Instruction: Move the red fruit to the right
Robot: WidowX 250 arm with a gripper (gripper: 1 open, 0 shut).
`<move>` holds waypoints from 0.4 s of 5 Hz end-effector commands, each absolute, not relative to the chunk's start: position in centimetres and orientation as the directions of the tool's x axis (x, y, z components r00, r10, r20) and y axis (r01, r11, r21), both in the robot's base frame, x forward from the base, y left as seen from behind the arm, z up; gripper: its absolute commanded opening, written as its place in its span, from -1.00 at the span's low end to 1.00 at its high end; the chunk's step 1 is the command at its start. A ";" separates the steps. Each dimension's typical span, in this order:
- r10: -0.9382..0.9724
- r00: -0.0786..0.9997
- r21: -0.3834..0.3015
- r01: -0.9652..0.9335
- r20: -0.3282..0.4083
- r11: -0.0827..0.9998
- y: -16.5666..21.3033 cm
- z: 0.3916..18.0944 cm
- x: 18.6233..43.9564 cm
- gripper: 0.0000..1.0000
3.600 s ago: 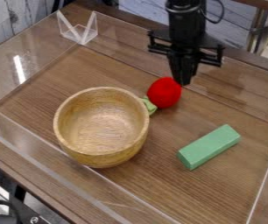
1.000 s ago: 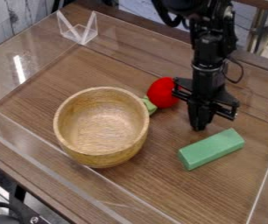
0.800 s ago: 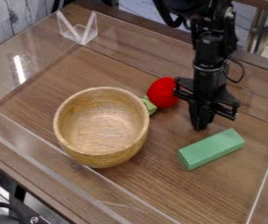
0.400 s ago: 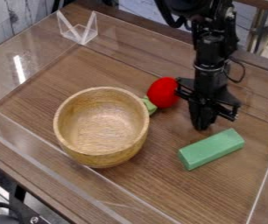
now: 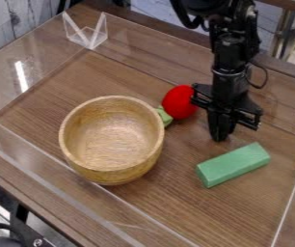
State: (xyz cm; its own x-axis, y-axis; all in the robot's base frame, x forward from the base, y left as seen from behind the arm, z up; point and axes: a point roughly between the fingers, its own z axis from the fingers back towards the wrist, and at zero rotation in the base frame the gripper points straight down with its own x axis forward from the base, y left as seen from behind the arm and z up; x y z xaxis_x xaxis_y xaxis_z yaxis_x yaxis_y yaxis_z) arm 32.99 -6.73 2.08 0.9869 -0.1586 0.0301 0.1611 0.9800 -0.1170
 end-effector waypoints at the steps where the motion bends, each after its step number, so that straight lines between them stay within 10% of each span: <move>1: -0.142 0.986 -0.119 0.151 0.085 0.981 -6.1 4.2 33.5 1.00; 2: -0.120 0.988 -0.125 0.132 0.099 0.983 -5.5 5.3 33.1 1.00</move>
State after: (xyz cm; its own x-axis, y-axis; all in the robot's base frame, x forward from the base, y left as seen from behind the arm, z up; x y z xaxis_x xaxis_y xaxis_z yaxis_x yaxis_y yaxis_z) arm 32.38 -5.59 3.26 0.9920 -0.1214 0.0335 0.1247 0.9843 -0.1249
